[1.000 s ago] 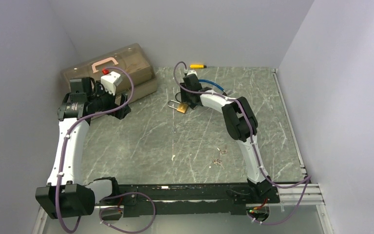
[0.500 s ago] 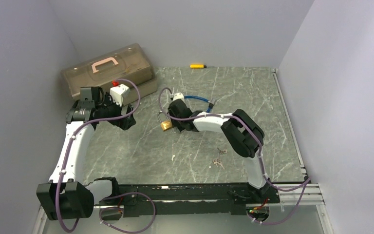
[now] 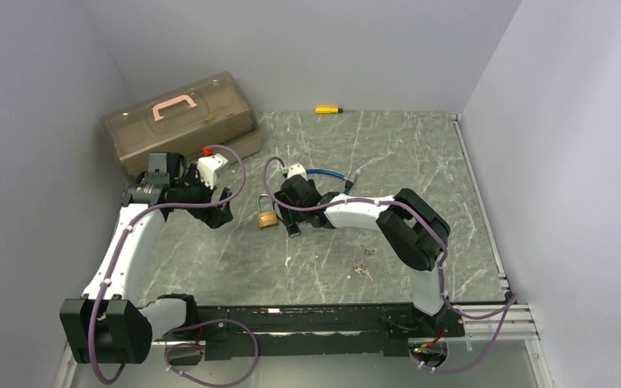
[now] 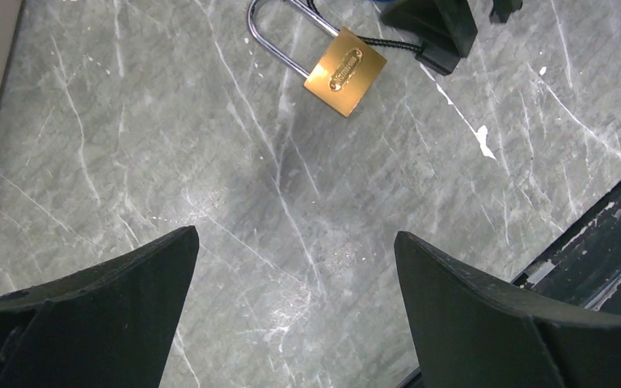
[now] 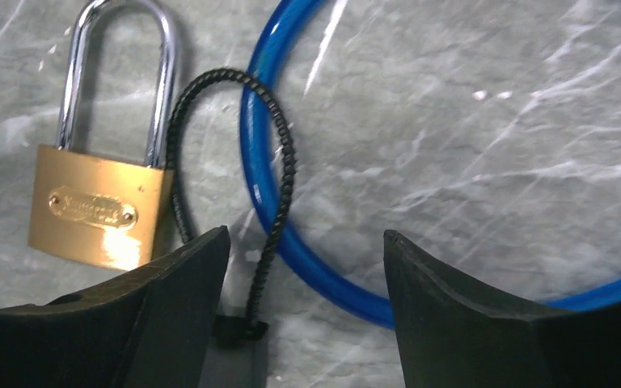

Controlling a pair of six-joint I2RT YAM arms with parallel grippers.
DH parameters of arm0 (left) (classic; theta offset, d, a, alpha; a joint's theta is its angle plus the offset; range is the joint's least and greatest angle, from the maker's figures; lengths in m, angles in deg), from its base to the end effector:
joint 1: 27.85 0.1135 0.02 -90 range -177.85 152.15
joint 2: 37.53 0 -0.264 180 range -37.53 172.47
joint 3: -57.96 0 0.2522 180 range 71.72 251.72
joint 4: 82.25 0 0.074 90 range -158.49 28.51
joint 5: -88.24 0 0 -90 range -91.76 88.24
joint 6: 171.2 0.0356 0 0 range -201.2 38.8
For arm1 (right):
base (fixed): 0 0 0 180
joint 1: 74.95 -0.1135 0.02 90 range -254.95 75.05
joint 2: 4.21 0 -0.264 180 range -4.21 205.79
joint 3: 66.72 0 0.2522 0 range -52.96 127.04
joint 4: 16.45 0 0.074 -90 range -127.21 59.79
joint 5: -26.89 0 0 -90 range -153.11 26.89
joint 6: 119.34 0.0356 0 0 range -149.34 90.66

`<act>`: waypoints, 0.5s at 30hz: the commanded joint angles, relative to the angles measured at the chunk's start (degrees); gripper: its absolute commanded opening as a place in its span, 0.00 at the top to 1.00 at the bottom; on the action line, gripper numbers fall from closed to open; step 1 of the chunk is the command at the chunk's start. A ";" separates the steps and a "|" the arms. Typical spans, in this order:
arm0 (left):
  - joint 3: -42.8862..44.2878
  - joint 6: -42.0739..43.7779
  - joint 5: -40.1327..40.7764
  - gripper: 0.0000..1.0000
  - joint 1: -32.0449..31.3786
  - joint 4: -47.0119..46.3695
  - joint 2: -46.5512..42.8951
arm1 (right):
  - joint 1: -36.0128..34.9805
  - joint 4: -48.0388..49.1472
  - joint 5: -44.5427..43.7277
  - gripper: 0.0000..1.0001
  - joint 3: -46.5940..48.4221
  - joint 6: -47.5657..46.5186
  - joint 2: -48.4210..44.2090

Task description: Unlock with the key

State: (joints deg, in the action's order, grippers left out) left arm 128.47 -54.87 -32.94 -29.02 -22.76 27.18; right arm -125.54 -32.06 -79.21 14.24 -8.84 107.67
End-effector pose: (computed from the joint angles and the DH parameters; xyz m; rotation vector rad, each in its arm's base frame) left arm 0.2196 -0.0229 0.2935 0.7747 2.2529 -0.4766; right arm 0.2674 0.3099 0.1504 -0.4831 2.3091 0.2748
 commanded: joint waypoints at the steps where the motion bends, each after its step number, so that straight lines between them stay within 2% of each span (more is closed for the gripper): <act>1: 4.08 1.31 -0.82 0.01 -0.15 3.56 0.61 | 1.47 -3.12 -1.74 0.26 6.62 -2.86 -4.51; 6: 6.52 1.05 -1.10 0.01 0.58 5.79 -0.34 | 0.79 -1.78 3.49 0.28 12.49 -3.15 -2.24; 9: 7.81 0.75 -0.73 0.01 0.99 6.19 -1.57 | -0.39 -1.42 7.60 0.29 17.11 -3.66 2.04; 15: 9.45 1.18 0.56 0.01 4.29 6.97 -2.79 | -1.49 -4.05 9.99 0.33 26.70 -3.83 12.15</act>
State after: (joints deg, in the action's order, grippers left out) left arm 135.16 -54.85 -32.63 -26.04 -16.84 26.37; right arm -126.37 -34.46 -72.50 36.47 -11.82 114.22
